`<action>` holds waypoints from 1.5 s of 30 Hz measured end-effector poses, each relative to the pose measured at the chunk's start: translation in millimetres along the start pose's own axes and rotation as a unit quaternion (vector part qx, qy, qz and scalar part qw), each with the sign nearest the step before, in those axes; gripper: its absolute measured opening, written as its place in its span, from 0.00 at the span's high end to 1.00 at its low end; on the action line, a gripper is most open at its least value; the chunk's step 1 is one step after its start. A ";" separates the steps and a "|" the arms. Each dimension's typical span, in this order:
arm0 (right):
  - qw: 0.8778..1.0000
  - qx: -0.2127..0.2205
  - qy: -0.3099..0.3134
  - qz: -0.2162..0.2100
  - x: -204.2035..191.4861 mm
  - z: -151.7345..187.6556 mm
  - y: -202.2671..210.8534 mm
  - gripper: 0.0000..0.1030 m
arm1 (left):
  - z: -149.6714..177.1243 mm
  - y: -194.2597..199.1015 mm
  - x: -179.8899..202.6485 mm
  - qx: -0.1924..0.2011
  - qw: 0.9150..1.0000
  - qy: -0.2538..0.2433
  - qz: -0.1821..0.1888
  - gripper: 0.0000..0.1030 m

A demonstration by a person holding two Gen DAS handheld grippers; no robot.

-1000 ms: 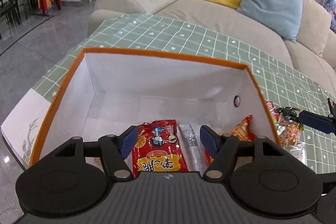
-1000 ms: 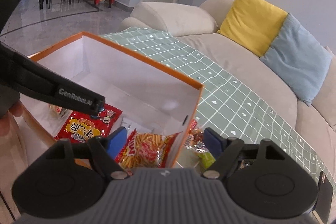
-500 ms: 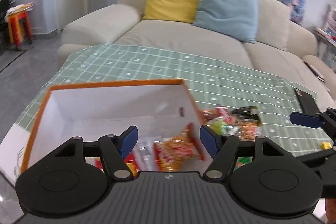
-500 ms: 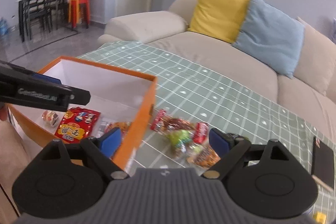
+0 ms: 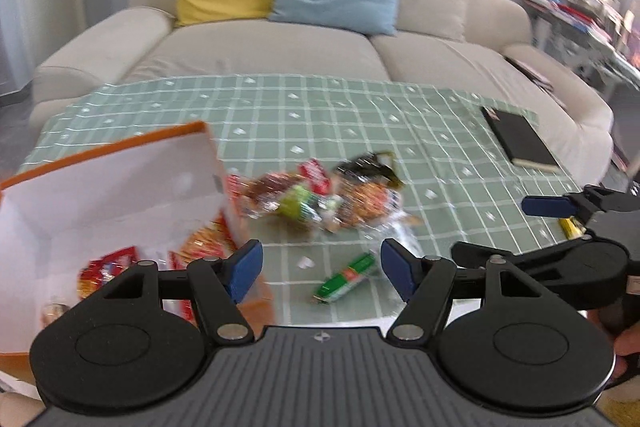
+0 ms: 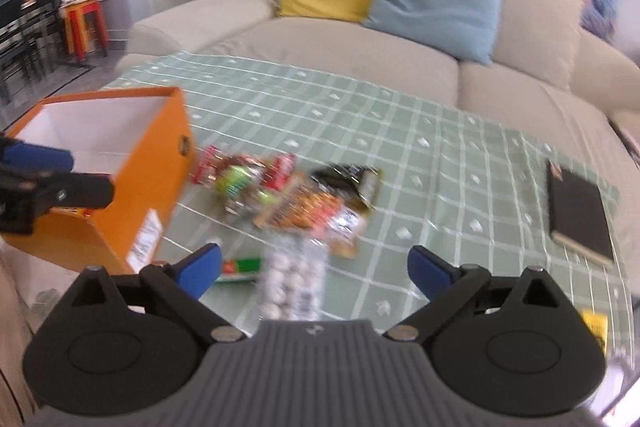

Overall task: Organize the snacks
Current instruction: 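Move both tools back from the box toward the remaining snacks, then grasp the green sausage stick with the left tool while the right tool grasps the white ball candy pack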

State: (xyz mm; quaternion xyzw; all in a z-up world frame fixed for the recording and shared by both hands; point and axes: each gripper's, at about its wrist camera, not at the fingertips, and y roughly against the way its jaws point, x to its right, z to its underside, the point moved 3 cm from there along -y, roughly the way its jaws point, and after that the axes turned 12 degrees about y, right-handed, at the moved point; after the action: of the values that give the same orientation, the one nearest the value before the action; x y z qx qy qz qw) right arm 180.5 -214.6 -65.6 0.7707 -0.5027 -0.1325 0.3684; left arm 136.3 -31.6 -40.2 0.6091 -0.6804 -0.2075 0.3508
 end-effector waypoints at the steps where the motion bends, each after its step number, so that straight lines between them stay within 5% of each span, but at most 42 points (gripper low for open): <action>1: 1.000 -0.004 -0.008 0.000 3.4 6.7 -1.3 0.07 | 2.4 -2.1 3.5 -0.004 1.000 -0.004 0.003 0.23; 13: 0.993 -0.081 -0.081 -0.026 23.6 51.6 -37.2 0.09 | 31.6 -38.8 27.8 -0.052 0.995 -0.080 -0.002 0.23; 30: 0.991 -0.072 -0.060 -0.099 -0.7 27.3 -97.3 0.13 | 9.1 -64.5 19.9 -0.069 0.990 -0.122 -0.022 0.25; 38: 0.986 -0.095 -0.071 -0.114 -3.3 31.3 -117.8 0.32 | 10.2 -81.5 27.0 -0.095 0.984 -0.151 -0.021 0.28; 40: 0.985 -0.096 -0.072 -0.121 -2.5 30.0 -116.2 0.47 | 10.8 -87.2 29.7 -0.105 0.982 -0.156 -0.021 0.29; 45: 0.986 -0.125 -0.063 -0.088 3.1 32.5 -113.3 0.47 | 13.2 -99.9 36.5 -0.130 0.977 -0.168 -0.017 0.30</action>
State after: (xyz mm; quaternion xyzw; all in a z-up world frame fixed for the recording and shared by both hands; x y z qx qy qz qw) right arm 239.9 -206.2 -167.0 0.7499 -0.4345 -0.2747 0.4164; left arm 194.5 -86.3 -111.8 0.5262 -0.6861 -0.4001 0.3038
